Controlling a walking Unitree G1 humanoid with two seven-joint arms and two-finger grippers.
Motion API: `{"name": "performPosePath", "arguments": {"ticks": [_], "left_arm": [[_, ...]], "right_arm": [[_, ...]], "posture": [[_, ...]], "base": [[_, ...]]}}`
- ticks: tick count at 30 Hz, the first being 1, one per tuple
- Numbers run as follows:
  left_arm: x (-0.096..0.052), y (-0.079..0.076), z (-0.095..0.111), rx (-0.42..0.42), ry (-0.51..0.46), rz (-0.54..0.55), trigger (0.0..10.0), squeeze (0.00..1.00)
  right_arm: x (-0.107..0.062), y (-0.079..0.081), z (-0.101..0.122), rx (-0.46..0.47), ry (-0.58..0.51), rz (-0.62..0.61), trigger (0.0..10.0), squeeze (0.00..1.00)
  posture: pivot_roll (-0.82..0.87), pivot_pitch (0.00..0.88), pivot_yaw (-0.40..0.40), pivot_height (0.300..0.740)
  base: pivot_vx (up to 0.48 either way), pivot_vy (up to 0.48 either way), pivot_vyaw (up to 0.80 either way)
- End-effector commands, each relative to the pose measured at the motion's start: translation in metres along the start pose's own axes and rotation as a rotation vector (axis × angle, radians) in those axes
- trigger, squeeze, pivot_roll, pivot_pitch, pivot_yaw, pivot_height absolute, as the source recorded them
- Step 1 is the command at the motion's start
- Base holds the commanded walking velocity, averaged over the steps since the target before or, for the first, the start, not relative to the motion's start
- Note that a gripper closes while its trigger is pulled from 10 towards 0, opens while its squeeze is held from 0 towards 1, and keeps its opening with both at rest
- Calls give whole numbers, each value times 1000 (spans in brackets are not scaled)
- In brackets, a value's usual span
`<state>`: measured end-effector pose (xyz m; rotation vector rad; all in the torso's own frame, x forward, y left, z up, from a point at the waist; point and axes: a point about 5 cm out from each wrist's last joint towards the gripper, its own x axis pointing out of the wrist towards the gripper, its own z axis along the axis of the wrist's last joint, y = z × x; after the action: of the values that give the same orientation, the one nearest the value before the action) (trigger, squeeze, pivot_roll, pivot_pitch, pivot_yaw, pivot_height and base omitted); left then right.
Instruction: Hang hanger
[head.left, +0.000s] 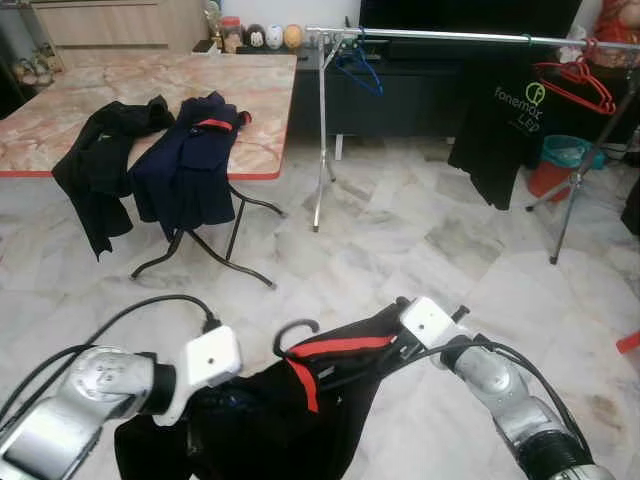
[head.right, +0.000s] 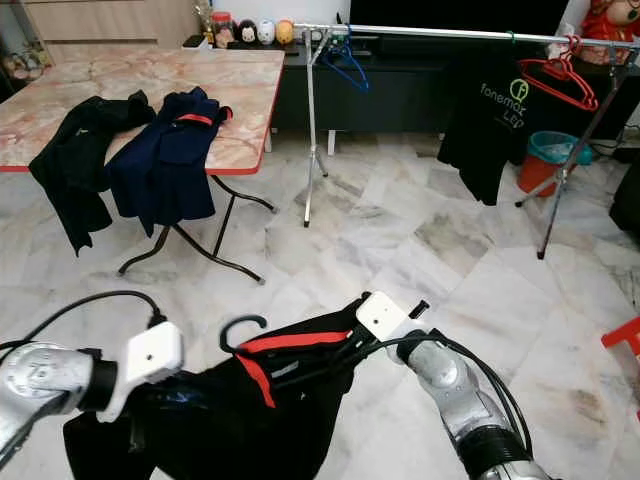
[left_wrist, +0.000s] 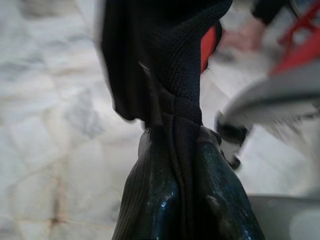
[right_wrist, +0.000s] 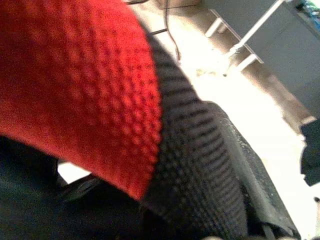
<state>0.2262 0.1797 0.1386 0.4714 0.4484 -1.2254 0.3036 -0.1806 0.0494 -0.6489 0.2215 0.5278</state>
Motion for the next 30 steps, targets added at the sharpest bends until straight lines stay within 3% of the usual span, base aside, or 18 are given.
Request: {"name": "performPosePath", "arguments": {"ticks": [1,6,12,13,15,19,23,26,28,30], "left_arm": [[-19,13,3,8,-21,69,10000,0],[-32,16,2,18,-42,62,10000,0],[-42,0,-6,18,48,-85,10000,0],[-43,-8,-11,29,110,-150,10000,0],[-42,-14,-12,31,131,-205,10000,0],[-41,-16,-9,31,93,-223,10000,0],[-45,-8,5,-2,-91,-190,10000,0],[-47,-7,12,-10,-177,-198,10000,0],[-46,-8,14,-19,-199,-210,10000,0],[-45,-10,11,-10,-156,-226,10000,0]], "right_arm": [[-3,-7,-6,-8,31,9,0,0],[-7,-9,-15,-16,78,21,0,0],[-10,-17,-20,-24,101,4,0,0],[-10,-22,-19,-31,98,-6,0,0],[-11,-26,-18,-35,94,-12,0,0],[-11,-30,-17,-41,88,-11,0,0],[-11,-30,-18,-39,85,-7,0,0],[-11,-27,-20,-29,88,-6,0,0],[-11,-24,-20,-23,87,-5,0,0],[-10,-22,-20,-18,85,-5,0,0]], "posture": [[90,0,-20,740],[92,0,-23,740],[95,0,-23,740],[96,0,-22,740],[95,0,-22,740],[93,0,-23,740],[96,0,-23,740],[99,0,-24,740],[99,0,-23,740],[99,0,-23,740]], "base": [[0,0,0],[0,0,0],[0,0,0],[0,0,0],[0,0,0],[0,0,0],[0,0,0],[0,0,0],[0,0,0],[0,0,0]]}}
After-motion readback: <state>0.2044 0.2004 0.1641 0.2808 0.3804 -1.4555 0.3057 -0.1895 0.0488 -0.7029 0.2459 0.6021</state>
